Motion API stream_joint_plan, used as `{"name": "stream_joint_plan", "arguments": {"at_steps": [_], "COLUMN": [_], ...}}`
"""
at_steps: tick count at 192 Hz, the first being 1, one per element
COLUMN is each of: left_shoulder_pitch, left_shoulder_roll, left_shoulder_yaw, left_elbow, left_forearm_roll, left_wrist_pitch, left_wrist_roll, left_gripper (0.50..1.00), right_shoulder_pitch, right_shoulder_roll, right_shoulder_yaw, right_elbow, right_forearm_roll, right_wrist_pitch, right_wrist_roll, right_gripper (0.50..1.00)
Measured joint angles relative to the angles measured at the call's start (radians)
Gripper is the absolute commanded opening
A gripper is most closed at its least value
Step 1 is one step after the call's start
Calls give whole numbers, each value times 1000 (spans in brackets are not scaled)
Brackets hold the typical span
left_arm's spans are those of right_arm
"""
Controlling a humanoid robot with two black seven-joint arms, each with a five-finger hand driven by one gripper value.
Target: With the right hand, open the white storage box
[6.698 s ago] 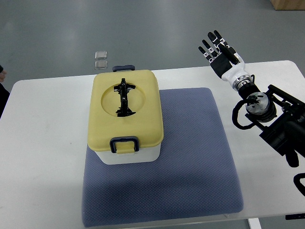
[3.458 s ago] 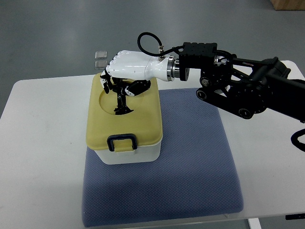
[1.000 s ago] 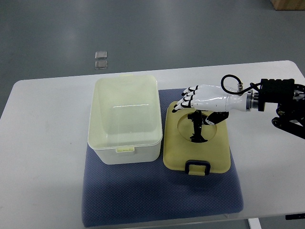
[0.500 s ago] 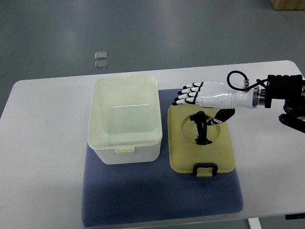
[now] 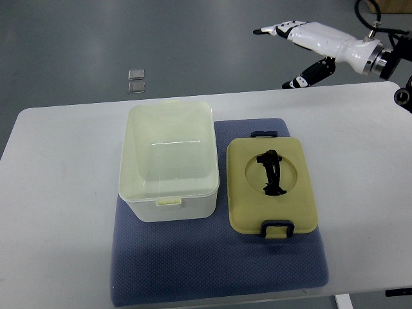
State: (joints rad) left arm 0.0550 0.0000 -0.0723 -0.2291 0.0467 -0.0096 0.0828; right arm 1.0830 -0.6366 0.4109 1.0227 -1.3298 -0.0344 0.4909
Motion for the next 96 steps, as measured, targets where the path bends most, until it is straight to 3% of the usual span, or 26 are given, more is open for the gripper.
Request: {"name": "stream_joint_plan", "arguments": {"at_steps": [58,96], "left_shoulder_pitch": [0,0], "left_shoulder_roll": [0,0], "left_shoulder_yaw": [0,0], "left_elbow": [-3,-1], "left_forearm_roll": [1,1], "left_wrist_pitch": [0,0], "left_wrist_roll": [0,0], "left_gripper": [1000,1000], "right_shoulder_pitch": [-65,-135], "right_shoulder_roll": [209,272], "right_shoulder_yaw": [190,207], "right_elbow": [-204,-223], "right_forearm_roll": [848,1347], "right_wrist_pitch": [27,112], "right_wrist_roll": [-219,-261], "right_gripper": [934,934]}}
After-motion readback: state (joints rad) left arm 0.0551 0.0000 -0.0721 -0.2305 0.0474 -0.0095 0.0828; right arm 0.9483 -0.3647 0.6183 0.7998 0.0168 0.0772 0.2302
